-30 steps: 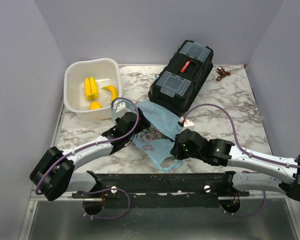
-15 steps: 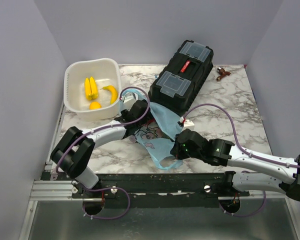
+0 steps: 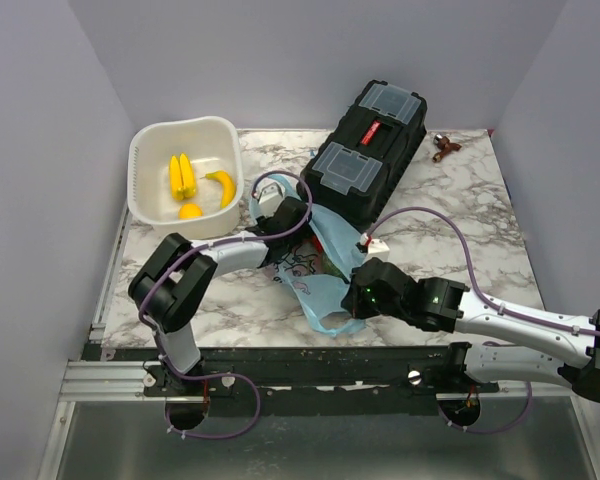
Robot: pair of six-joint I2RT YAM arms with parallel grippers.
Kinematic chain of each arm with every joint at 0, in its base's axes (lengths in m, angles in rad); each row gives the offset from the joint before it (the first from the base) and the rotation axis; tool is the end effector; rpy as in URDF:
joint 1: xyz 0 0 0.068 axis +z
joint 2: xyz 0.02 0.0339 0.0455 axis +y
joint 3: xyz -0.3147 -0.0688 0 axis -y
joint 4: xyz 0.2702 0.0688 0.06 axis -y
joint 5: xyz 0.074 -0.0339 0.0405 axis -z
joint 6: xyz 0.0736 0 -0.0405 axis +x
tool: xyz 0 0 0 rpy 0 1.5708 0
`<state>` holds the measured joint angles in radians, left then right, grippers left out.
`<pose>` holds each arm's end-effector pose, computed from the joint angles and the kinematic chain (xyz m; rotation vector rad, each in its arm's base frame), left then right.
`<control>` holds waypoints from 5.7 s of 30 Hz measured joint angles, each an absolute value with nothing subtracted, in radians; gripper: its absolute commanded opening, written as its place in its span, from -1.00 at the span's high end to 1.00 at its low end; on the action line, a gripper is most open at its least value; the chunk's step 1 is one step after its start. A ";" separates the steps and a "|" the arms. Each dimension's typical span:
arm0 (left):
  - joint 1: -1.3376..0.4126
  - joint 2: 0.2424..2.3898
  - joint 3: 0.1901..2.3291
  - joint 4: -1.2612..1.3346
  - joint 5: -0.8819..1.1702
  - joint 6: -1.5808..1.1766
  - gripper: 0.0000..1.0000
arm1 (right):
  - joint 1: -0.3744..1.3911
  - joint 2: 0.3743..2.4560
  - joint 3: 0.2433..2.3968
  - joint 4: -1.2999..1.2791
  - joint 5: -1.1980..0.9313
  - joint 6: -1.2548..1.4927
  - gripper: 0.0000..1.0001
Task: Take the fake fruits out of the plastic bag
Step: Take out the fake fruit from the plastic bag, then place the fake fruit in the bin, then adjust the plastic bag at the center of the board.
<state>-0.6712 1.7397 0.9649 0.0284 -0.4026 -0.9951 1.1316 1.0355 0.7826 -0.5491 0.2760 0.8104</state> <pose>0.3406 -0.2336 0.1813 -0.5663 2.2091 -0.4233 0.1188 0.2058 0.2706 -0.2527 2.4100 0.6182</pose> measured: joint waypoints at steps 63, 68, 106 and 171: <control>-0.623 0.550 0.991 -0.727 -0.180 -0.540 0.89 | 1.132 0.994 0.760 -0.549 0.273 0.840 0.96; -0.611 0.591 1.015 -0.763 -0.425 -0.545 0.87 | 1.132 0.989 0.759 -0.548 0.276 0.845 0.96; 0.038 1.993 1.758 -0.774 0.076 -0.434 0.51 | 1.132 1.085 0.836 -0.551 0.326 0.765 0.97; -0.299 0.354 0.573 -0.609 0.692 -0.707 -0.86 | 1.132 1.039 0.566 -0.398 0.181 0.947 0.89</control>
